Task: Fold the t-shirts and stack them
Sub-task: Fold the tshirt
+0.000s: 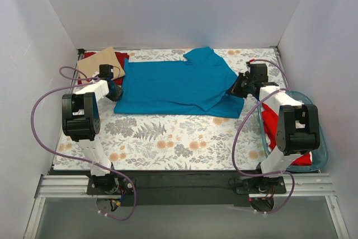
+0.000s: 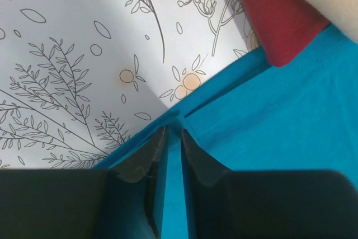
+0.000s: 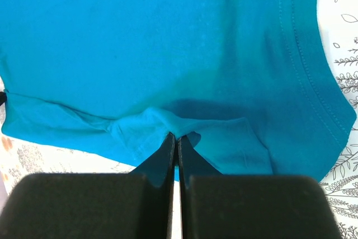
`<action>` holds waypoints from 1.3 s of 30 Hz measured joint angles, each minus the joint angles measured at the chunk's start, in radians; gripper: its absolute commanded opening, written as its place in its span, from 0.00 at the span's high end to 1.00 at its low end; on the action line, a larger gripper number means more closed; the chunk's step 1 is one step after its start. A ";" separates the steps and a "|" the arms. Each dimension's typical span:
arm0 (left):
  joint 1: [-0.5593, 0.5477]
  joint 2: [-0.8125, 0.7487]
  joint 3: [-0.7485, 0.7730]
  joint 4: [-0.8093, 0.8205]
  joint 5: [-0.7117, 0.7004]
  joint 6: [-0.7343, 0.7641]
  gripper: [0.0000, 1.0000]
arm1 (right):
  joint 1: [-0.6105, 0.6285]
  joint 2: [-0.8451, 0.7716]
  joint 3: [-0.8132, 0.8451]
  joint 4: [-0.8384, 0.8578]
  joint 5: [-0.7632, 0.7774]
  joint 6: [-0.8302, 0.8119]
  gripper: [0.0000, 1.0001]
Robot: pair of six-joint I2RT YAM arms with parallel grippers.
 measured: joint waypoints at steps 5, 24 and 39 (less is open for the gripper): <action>0.000 0.000 0.000 -0.008 -0.008 -0.002 0.99 | 0.000 0.000 -0.001 0.003 -0.003 0.000 0.99; -0.012 -0.036 0.006 -0.052 -0.063 0.076 0.93 | 0.000 0.000 -0.016 0.017 -0.008 0.004 0.99; -0.130 0.062 0.207 -0.161 -0.177 0.142 0.75 | 0.000 0.000 -0.016 0.024 -0.022 0.009 0.99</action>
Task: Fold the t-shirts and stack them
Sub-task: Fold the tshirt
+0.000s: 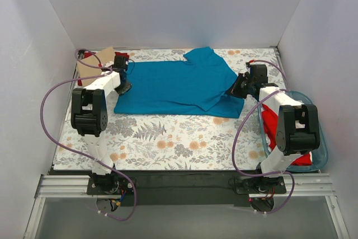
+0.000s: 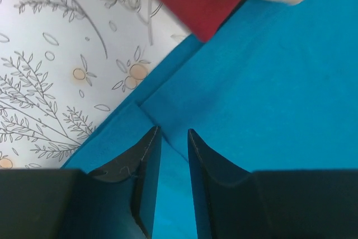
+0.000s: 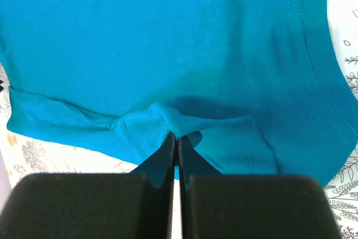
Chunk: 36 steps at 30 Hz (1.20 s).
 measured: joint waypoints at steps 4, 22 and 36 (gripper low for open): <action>-0.010 0.041 0.003 -0.041 -0.029 -0.008 0.75 | 0.000 0.000 0.000 0.001 -0.001 0.001 0.99; -0.019 0.064 0.012 -0.104 -0.093 -0.040 0.95 | 0.000 0.003 -0.002 0.008 -0.023 0.011 0.99; -0.019 0.053 0.012 -0.116 -0.095 -0.042 1.00 | 0.000 0.003 -0.015 0.018 -0.024 0.011 0.99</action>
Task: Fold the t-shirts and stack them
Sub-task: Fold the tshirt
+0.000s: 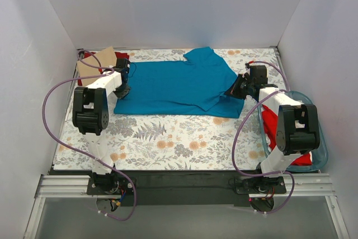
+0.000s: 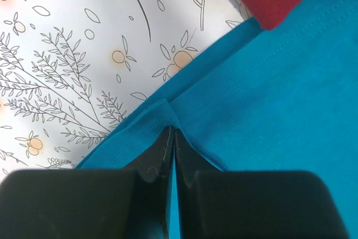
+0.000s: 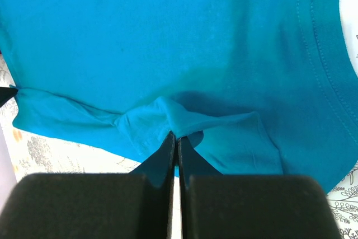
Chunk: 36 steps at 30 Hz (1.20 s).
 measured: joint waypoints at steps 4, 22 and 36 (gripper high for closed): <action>0.000 -0.013 0.000 -0.003 -0.002 0.000 1.00 | 0.000 0.000 0.000 0.002 0.000 0.000 0.99; 0.000 -0.037 0.000 -0.003 -0.003 -0.001 1.00 | -0.026 -0.008 0.000 0.005 0.001 0.003 0.99; 0.017 -0.082 -0.006 0.015 0.002 -0.003 1.00 | -0.037 -0.008 0.026 0.005 0.001 0.003 0.99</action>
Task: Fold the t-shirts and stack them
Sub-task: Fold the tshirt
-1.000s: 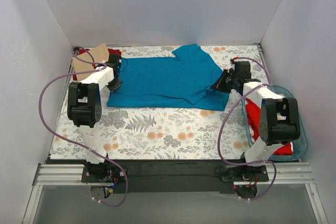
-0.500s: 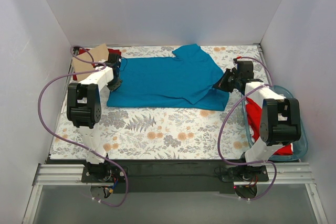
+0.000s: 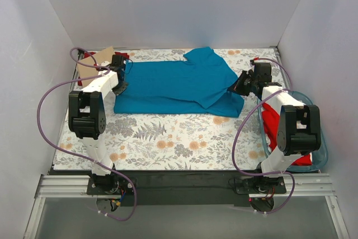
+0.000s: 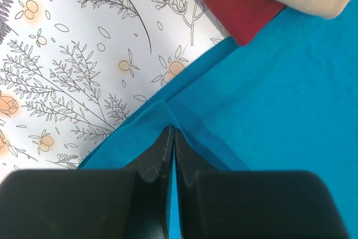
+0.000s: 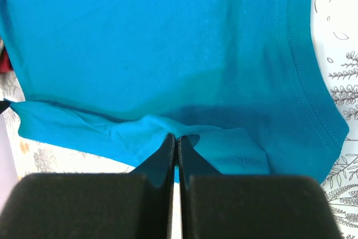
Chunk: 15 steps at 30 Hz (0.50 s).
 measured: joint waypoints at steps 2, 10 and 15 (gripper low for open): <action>0.004 0.000 -0.003 0.006 0.003 0.000 1.00 | 0.000 0.000 0.006 0.000 0.000 0.000 0.99; 0.013 0.000 -0.014 0.021 0.017 0.000 1.00 | -0.002 0.004 0.016 0.000 0.000 0.000 0.99; 0.015 0.000 -0.014 0.032 0.022 -0.003 1.00 | -0.002 0.016 0.033 0.000 0.000 0.000 0.99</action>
